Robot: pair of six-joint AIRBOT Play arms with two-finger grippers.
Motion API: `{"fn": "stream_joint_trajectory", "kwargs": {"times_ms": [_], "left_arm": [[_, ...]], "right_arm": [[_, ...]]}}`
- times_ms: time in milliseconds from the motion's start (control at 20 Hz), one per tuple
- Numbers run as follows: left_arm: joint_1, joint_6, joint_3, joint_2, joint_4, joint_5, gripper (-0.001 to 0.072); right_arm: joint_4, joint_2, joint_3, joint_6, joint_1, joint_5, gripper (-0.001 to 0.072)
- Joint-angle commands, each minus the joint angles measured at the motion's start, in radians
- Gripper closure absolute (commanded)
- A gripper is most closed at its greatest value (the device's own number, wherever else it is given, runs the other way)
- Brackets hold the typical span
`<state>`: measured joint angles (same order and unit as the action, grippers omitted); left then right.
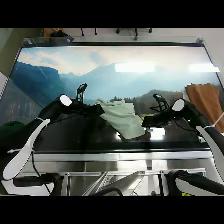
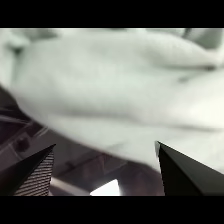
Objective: Fold the shirts.
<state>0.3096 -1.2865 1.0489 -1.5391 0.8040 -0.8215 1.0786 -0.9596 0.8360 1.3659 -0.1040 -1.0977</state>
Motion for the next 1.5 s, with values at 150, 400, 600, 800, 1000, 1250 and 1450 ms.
{"fn": "stream_joint_trajectory", "kwargs": {"times_ms": [150, 400, 600, 800, 1000, 1250, 1450], "left_arm": [[-0.026, 0.042, 0.167, -0.152, -0.044, -0.059, 0.0613], [-0.026, 0.042, 0.259, -0.153, -0.043, -0.142, 0.0688], [-0.026, 0.040, 0.381, -0.140, -0.043, -0.315, 0.0690], [-0.026, -0.026, 0.562, 0.023, -0.037, -0.457, 0.0692], [-0.025, -0.104, 0.841, 0.241, -0.039, -0.518, 0.0692], [0.045, -0.137, 1.007, 0.437, -0.029, -0.492, 0.0691], [0.047, -0.197, 0.841, 0.539, 0.209, -0.459, 0.0691]], "right_arm": [[-0.118, -0.115, 0.002, -0.167, 0.000, 0.078, 0.0215], [-0.249, -0.150, 0.002, -0.310, 0.000, 0.098, 0.0637], [-0.265, -0.089, 0.058, -0.341, 0.003, 0.045, 0.0696], [-0.280, 0.109, 0.335, -0.342, 0.044, -0.028, 0.0696], [-0.279, 0.251, 0.748, -0.350, 0.056, -0.029, 0.0697], [-0.267, 0.291, 1.047, -0.402, 0.056, -0.041, 0.0696], [-0.200, 0.247, 1.059, -0.393, 0.056, -0.138, 0.0695]]}}
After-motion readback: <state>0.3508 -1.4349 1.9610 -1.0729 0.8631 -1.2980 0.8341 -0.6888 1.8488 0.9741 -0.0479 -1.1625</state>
